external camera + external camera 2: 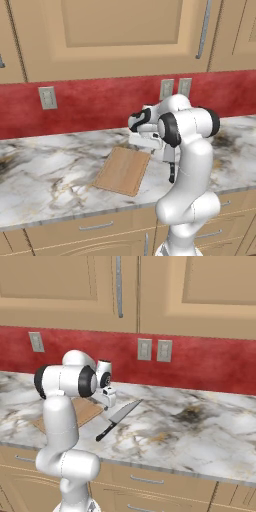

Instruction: Move the cutting board and knife to the sink. Then move spray from the cabinet to the counter.

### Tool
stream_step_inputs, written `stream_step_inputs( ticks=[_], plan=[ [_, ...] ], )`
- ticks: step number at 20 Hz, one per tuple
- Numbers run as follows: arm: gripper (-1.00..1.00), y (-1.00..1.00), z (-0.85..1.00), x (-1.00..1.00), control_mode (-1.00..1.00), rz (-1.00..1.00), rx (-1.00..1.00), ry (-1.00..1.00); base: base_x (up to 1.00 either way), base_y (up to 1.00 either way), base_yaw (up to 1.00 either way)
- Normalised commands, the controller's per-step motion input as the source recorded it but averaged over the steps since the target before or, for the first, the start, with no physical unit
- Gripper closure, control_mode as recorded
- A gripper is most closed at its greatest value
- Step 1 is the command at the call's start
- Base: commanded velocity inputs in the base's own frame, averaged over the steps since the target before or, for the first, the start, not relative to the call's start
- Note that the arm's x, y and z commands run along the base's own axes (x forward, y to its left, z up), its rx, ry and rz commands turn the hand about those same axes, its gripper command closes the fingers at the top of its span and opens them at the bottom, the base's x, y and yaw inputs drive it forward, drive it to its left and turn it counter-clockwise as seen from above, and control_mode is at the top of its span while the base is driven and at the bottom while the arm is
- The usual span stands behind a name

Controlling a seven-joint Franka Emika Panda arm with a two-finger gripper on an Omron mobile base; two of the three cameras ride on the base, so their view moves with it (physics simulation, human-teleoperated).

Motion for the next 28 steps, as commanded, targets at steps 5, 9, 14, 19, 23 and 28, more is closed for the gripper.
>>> stream_step_inputs(
  ticks=[5,9,14,19,23,28],
  plan=[
    [-1.00,0.45,-0.20,-0.25,-1.00,0.00,-0.01,0.00,0.00,0.00,0.00],
    [-1.00,0.56,-0.25,-0.18,-1.00,0.00,-0.01,0.00,0.00,0.00,0.00],
    [-1.00,0.58,-0.20,-0.22,-1.00,0.04,-0.01,0.00,0.00,0.00,0.00],
    [-1.00,0.65,-0.18,-0.37,-1.00,0.11,-0.02,0.00,0.00,0.00,0.00],
    [-1.00,0.65,-0.22,-0.56,-1.00,0.15,-0.03,0.00,0.00,0.00,0.00],
    [-1.00,0.40,-0.17,-0.20,-1.00,0.09,-0.01,0.00,0.00,0.00,0.00]
  ],
)
